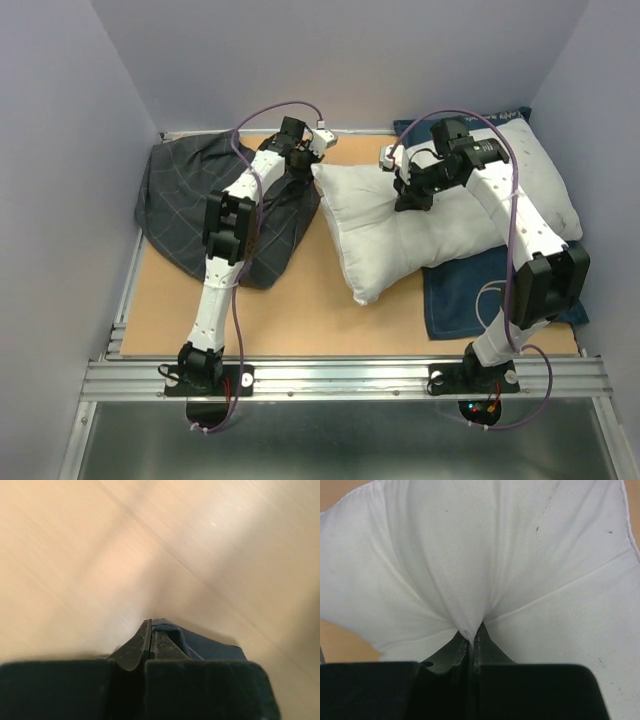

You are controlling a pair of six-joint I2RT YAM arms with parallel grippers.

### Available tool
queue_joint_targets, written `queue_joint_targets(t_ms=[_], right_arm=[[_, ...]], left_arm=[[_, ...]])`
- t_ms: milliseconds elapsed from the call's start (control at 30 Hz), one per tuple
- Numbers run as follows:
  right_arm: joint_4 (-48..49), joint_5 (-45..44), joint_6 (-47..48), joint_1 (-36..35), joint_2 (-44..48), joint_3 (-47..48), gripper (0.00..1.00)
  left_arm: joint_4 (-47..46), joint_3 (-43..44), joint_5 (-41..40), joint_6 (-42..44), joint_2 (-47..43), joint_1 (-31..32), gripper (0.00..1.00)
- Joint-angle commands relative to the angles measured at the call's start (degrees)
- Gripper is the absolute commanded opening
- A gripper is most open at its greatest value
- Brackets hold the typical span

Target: Put the pillow into the pillowcase

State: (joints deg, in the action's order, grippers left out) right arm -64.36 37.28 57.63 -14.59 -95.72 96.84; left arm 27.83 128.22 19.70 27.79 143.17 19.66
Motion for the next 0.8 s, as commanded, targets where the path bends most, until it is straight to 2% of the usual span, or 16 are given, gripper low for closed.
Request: queue_joint_targets(t_ms=[0, 33, 67, 100, 200, 233, 333, 467, 500, 567, 700, 767], right_arm=[[-4.3, 2.3, -0.1, 0.4, 2.0, -2.1, 0.01], [-4.5, 2.4, -0.1, 0.0, 1.4, -2.0, 0.0], [-4.5, 2.3, -0.4, -0.5, 1.1, -1.9, 0.01], [-4.5, 2.3, -0.8, -1.5, 0.7, -1.7, 0.01], [-2.8, 2.4, -4.4, -3.1, -1.2, 0.1, 0.01], [-2.8, 2.6, -5.0, -3.4, -2.1, 0.9, 0.01], [-2.8, 3.1, -7.3, -4.9, -5.4, 5.0, 0.01], [-2.3, 1.7, -8.8, -7.9, -7.0, 7.7, 0.01], [-2.2, 1.0, -9.0, -9.5, -7.9, 7.9, 0.01], [-1.9, -0.1, -10.3, -11.1, -9.8, 9.0, 0.0], [-2.1, -0.7, -13.1, -11.8, -13.4, 13.0, 0.01], [-2.7, -0.2, -13.8, -11.9, -14.4, 15.4, 0.01]], left_arm=[[-8.6, 4.4, -4.4, -7.5, -1.8, -0.9, 0.0], [-11.4, 4.0, -5.7, -10.9, -2.0, -0.9, 0.0], [-14.3, 4.3, -6.4, -12.0, -1.9, -0.9, 0.05], [-14.5, 7.5, -6.5, -13.0, -1.4, -0.9, 0.36], [-14.2, 10.9, -7.6, -15.6, -3.1, -0.9, 0.72], [-14.0, 10.0, -8.2, -16.0, -4.6, -0.9, 0.76], [-11.9, 3.4, -7.5, -15.3, -16.4, -2.4, 0.9], [-4.4, -3.8, -10.5, -10.9, -25.3, -4.3, 0.93], [-3.7, -8.7, -11.0, -9.5, -26.9, -4.7, 0.93], [-3.7, -17.6, -10.8, -8.9, -31.6, -6.2, 0.94], [-5.9, -29.2, -10.7, -10.1, -36.4, -7.3, 0.94], [-6.0, -31.8, -11.5, -11.3, -37.0, -7.4, 0.94]])
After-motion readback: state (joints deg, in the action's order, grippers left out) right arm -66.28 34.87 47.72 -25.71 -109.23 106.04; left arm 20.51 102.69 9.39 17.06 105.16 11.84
